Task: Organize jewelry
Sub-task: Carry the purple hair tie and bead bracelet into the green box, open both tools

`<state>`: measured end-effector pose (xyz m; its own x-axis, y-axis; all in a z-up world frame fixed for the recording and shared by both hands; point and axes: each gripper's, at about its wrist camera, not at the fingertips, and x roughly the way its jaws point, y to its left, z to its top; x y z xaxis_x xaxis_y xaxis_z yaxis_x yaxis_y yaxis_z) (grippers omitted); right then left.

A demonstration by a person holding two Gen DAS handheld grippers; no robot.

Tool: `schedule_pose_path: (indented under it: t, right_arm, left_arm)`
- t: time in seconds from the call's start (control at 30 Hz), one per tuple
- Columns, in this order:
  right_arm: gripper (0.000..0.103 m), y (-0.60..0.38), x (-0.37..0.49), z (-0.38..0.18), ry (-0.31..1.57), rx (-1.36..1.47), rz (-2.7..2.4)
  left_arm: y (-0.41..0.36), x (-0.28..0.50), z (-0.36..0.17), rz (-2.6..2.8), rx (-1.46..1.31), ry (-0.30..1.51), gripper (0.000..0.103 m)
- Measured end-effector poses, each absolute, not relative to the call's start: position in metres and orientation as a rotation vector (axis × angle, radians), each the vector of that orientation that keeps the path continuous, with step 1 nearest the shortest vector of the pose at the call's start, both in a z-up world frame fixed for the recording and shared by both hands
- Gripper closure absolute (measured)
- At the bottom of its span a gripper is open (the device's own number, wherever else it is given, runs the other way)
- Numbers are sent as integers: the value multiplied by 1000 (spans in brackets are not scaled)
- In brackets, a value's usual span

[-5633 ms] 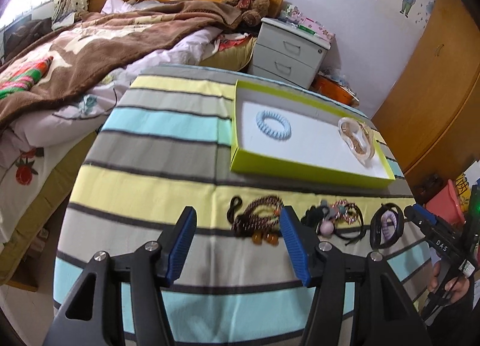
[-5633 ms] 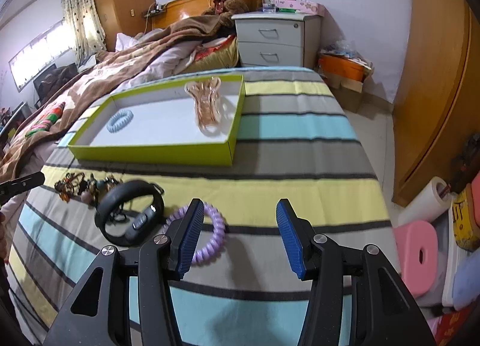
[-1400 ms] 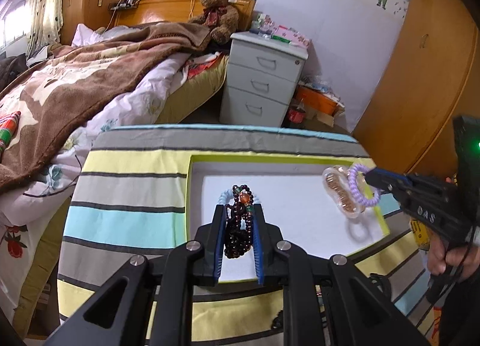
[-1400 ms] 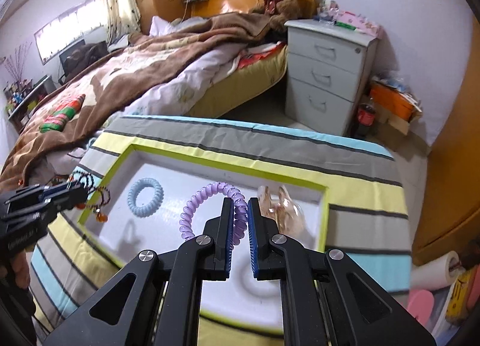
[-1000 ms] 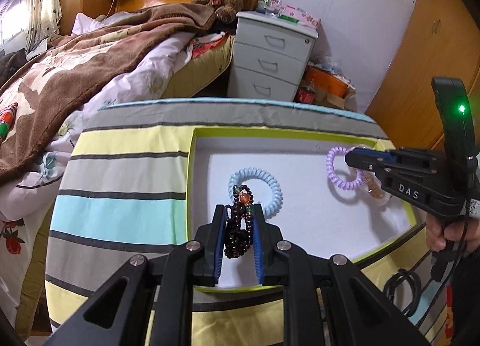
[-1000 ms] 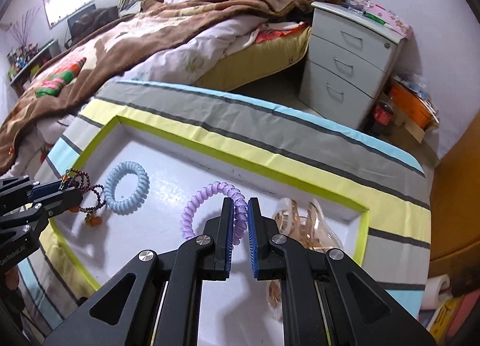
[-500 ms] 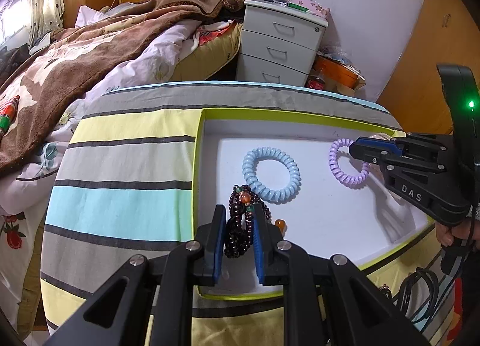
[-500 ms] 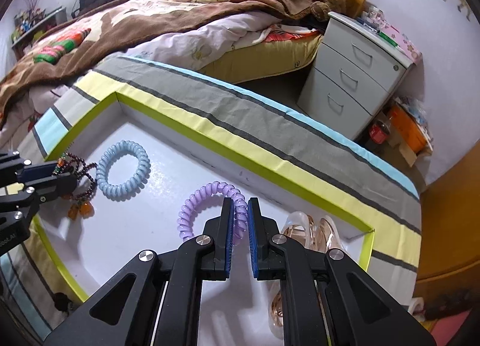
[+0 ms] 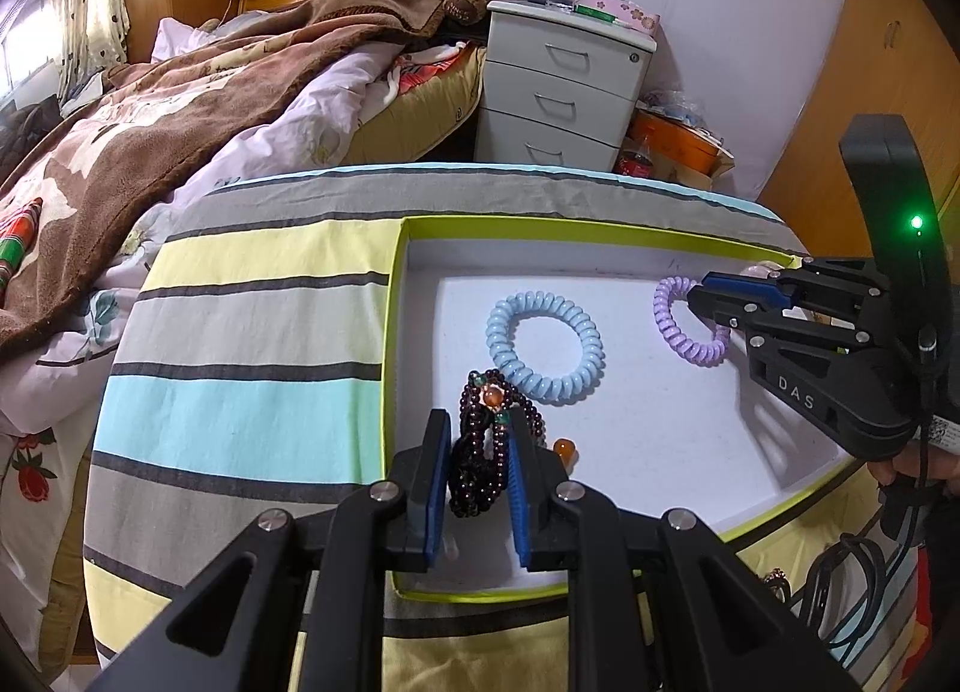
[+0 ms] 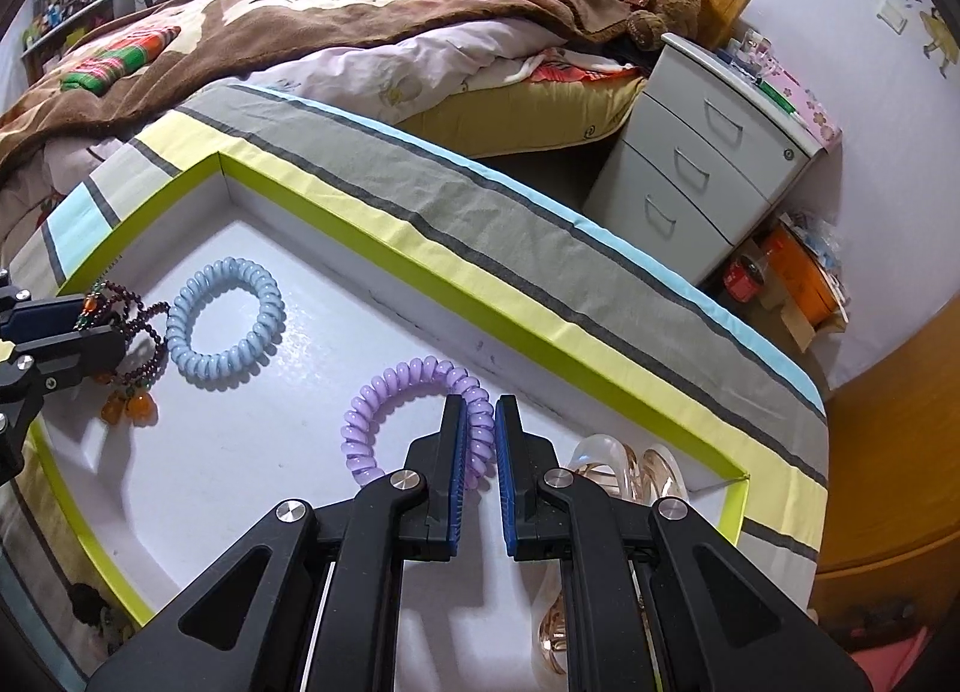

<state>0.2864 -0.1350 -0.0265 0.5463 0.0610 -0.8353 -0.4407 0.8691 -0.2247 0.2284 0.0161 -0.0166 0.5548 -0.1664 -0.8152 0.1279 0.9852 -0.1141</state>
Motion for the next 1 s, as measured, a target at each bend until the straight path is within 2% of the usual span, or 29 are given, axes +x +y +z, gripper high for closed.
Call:
schedule_pose_path:
  t: [0.37, 0.53, 0.67, 1.0]
  right_arm:
    - [92, -134, 285, -27, 945, -453, 312]
    - [86, -133, 281, -26, 944, -449, 332]
    - [77, -132, 279, -24, 934, -443, 342]
    - [72, -135, 269, -9, 895, -410, 349]
  left_arm:
    - [12, 228, -15, -183, -36, 970, 74]
    - [10, 227, -14, -189, -40, 968, 69]
    - [9, 225, -11, -193, -41, 960, 65]
    - [10, 220, -2, -190, -46, 938, 52]
